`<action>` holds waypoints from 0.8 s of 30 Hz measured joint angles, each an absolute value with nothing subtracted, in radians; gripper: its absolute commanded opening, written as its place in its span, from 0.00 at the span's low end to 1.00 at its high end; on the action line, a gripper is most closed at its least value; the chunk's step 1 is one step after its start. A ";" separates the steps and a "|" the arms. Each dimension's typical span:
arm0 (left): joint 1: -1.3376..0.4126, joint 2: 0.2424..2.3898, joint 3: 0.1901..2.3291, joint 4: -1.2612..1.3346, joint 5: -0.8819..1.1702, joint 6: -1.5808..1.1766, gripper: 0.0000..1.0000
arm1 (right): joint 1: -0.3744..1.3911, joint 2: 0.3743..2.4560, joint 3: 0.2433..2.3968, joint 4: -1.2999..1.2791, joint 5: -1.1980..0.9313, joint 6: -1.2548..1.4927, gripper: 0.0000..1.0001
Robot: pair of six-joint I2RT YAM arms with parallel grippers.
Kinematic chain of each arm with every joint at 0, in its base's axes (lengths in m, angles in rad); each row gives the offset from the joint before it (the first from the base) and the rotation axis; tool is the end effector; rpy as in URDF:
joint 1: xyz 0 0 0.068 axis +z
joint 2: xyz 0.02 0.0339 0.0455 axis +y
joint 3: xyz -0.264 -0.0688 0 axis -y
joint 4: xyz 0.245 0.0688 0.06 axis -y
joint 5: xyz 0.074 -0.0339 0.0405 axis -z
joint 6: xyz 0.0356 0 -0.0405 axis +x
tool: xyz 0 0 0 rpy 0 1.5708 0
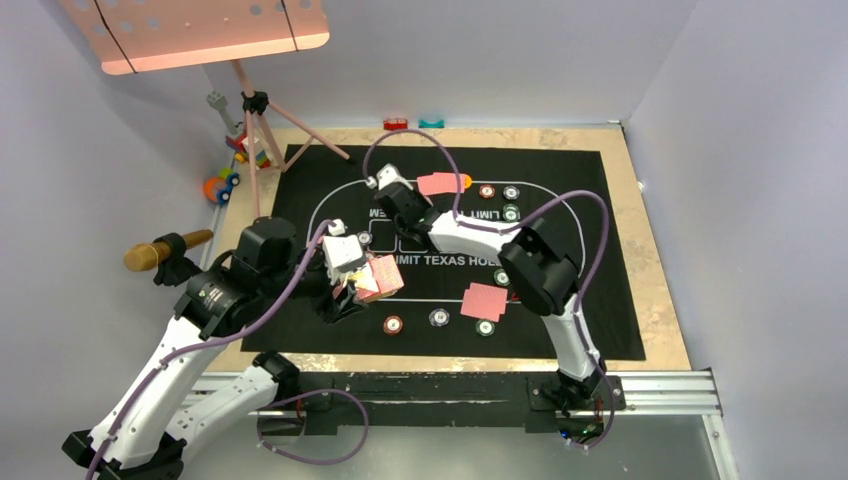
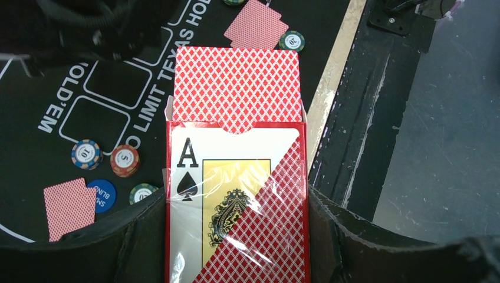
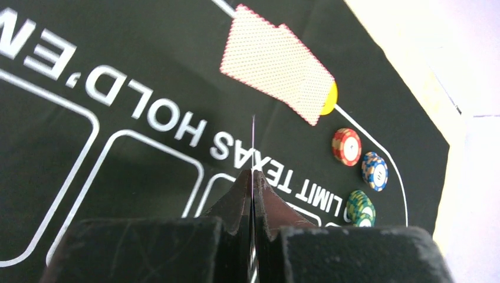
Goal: Distribute texas hold em gaming equipment
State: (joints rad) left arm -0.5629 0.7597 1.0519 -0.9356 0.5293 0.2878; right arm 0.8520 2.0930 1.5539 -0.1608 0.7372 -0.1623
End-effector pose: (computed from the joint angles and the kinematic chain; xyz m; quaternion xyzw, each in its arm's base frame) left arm 0.1001 -0.0844 0.3605 0.4628 0.7381 -0.2909 0.3955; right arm 0.3272 0.3376 0.2034 -0.2779 0.8131 -0.1744 0.4808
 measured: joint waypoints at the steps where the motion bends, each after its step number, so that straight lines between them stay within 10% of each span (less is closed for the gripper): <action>1: -0.563 0.760 1.052 -0.935 0.530 0.288 0.00 | 0.863 2.123 1.555 -0.149 0.755 -0.179 0.00; 7: -0.563 0.767 1.052 -0.935 0.530 0.288 0.00 | 0.905 2.202 1.556 -0.144 0.764 -0.203 0.12; 14: -0.563 0.767 1.052 -0.936 0.529 0.288 0.00 | 0.916 2.202 1.552 -0.161 0.697 -0.152 0.55; 24: -0.563 0.764 1.052 -0.937 0.529 0.288 0.00 | 0.913 2.123 1.488 -0.173 0.473 -0.042 0.61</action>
